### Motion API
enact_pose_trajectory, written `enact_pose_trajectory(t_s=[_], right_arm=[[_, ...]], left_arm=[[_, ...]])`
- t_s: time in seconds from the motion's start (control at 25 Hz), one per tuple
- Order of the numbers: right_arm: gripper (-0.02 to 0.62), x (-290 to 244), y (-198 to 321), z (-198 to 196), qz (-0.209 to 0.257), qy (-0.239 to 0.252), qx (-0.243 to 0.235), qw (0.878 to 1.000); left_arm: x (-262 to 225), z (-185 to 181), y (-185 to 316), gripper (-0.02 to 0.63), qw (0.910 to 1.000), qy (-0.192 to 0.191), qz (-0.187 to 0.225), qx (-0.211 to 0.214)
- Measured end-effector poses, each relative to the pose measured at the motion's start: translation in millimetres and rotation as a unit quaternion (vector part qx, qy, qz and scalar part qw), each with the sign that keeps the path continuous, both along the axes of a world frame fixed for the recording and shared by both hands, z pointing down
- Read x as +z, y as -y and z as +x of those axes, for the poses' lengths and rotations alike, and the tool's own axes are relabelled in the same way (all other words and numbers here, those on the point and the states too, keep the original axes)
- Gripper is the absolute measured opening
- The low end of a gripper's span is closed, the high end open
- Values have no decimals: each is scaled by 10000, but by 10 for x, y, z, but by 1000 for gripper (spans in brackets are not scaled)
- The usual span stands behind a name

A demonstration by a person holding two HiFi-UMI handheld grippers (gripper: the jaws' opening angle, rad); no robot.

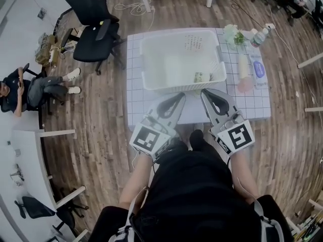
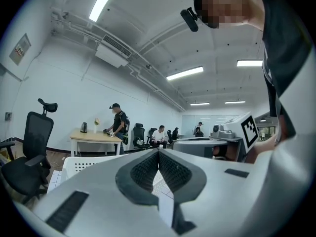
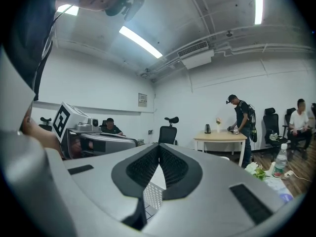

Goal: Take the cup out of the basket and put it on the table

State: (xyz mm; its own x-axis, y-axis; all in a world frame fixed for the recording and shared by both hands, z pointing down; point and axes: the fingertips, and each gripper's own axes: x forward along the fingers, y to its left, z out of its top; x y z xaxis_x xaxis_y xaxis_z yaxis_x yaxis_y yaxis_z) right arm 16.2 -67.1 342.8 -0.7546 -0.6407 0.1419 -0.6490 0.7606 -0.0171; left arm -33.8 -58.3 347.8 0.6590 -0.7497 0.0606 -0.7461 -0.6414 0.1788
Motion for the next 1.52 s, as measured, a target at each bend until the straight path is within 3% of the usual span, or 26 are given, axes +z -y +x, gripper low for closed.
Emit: enact_pose_trajectory(t_s=[0.68, 1.12, 1.28, 1.52], right_arm=[[17, 120, 526, 458, -130, 96, -608, 9980], [17, 238, 778, 420, -309, 88, -616, 9976], [17, 293, 842, 368, -294, -83, -538, 9981], [17, 406, 980, 202, -267, -763, -698, 9943]], left_arm=[[-1, 383, 485, 11, 9979, 105, -28, -635], [49, 262, 763, 11, 9973, 128, -109, -716], [84, 165, 851, 11, 9981, 115, -132, -596], [185, 14, 944, 11, 9990, 109, -182, -388]])
